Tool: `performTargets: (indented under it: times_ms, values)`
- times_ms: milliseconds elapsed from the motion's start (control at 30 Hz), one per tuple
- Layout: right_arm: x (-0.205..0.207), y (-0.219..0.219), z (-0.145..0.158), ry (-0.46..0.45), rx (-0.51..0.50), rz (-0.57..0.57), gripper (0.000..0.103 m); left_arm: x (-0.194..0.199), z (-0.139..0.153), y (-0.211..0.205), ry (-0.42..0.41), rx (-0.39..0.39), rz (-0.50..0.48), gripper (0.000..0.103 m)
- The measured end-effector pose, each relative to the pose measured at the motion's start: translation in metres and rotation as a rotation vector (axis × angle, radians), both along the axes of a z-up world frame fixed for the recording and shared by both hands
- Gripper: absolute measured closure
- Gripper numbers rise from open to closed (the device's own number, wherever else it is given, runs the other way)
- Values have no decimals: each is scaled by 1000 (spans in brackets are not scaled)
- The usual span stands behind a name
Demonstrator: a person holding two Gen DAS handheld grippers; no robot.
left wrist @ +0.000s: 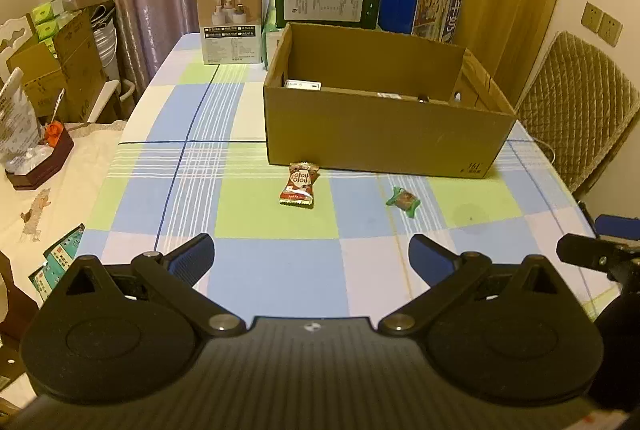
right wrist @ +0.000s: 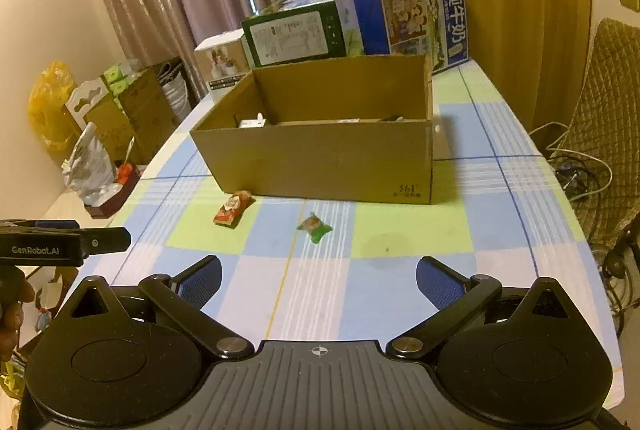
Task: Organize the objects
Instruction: 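Withdraw both open tools from the box toward the candy packets on the table, then grasp the green candy with the right tool while the left tool grasps the red candy packet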
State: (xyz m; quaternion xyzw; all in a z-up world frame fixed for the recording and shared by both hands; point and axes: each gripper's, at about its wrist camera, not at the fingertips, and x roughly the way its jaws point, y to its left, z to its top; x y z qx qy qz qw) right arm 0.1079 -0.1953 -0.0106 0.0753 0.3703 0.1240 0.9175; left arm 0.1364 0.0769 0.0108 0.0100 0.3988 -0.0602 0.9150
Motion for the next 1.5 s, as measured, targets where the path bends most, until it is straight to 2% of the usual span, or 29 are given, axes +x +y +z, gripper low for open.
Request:
performTargets:
  times_ms: [767, 1067, 1500]
  values:
    - [38, 10, -48, 37, -66, 64, 3, 33, -42, 3, 75, 5, -17, 1]
    - [63, 19, -68, 1, -109, 126, 27, 55, -57, 3, 66, -12, -48, 1]
    - [111, 33, -104, -9, -152, 245, 36, 99, -93, 1, 75, 27, -80, 2]
